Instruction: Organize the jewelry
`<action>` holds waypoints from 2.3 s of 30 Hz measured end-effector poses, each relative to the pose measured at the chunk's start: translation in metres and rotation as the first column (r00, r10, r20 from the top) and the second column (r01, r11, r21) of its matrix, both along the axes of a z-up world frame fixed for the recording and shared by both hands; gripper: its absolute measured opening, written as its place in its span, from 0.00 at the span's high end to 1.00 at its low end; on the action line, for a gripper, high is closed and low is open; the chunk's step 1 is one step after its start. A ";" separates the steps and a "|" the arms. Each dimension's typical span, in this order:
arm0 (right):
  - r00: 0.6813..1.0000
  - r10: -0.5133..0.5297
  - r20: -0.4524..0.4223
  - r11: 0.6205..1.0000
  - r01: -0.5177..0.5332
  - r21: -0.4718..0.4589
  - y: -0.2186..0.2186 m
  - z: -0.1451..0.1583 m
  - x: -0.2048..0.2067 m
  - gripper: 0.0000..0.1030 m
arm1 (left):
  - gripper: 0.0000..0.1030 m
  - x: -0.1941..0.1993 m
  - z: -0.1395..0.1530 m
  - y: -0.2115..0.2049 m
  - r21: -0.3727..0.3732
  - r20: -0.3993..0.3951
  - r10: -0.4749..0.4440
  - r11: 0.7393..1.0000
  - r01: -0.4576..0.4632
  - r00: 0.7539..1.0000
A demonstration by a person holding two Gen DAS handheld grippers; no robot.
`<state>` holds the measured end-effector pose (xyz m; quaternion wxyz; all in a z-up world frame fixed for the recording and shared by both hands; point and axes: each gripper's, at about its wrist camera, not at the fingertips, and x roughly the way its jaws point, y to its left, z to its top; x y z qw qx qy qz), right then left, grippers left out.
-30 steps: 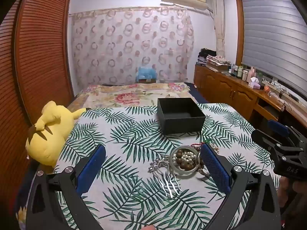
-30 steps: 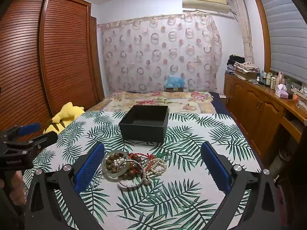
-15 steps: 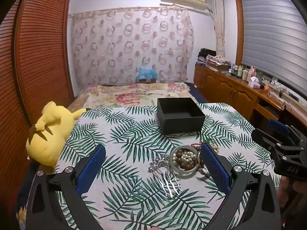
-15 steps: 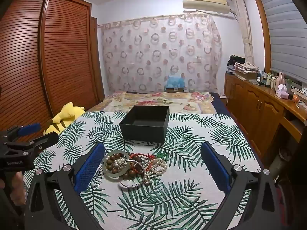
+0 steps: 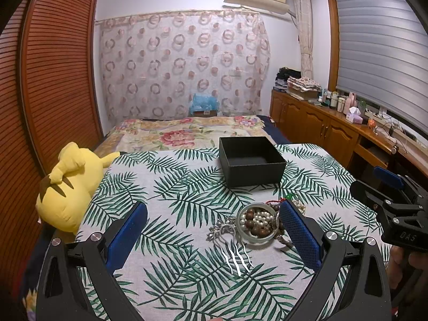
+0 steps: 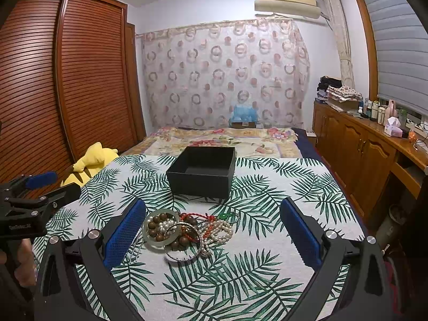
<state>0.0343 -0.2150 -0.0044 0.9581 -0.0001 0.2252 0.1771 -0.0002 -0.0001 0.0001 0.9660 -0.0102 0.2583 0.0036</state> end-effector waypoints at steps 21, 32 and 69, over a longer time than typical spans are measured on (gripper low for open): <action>1.000 0.000 0.003 1.000 0.000 0.001 -0.001 0.001 0.000 0.02 | 0.07 0.000 0.000 0.000 0.002 0.004 0.000 1.000 0.000 1.000; 1.000 0.000 0.004 1.000 0.000 0.001 -0.001 0.002 -0.001 0.02 | 0.07 0.000 0.000 0.000 0.002 0.006 0.000 1.000 0.000 1.000; 0.998 0.048 -0.047 0.999 -0.049 -0.015 0.005 -0.008 0.000 0.05 | 0.07 0.009 -0.019 0.004 0.001 -0.062 -0.004 1.000 0.004 0.998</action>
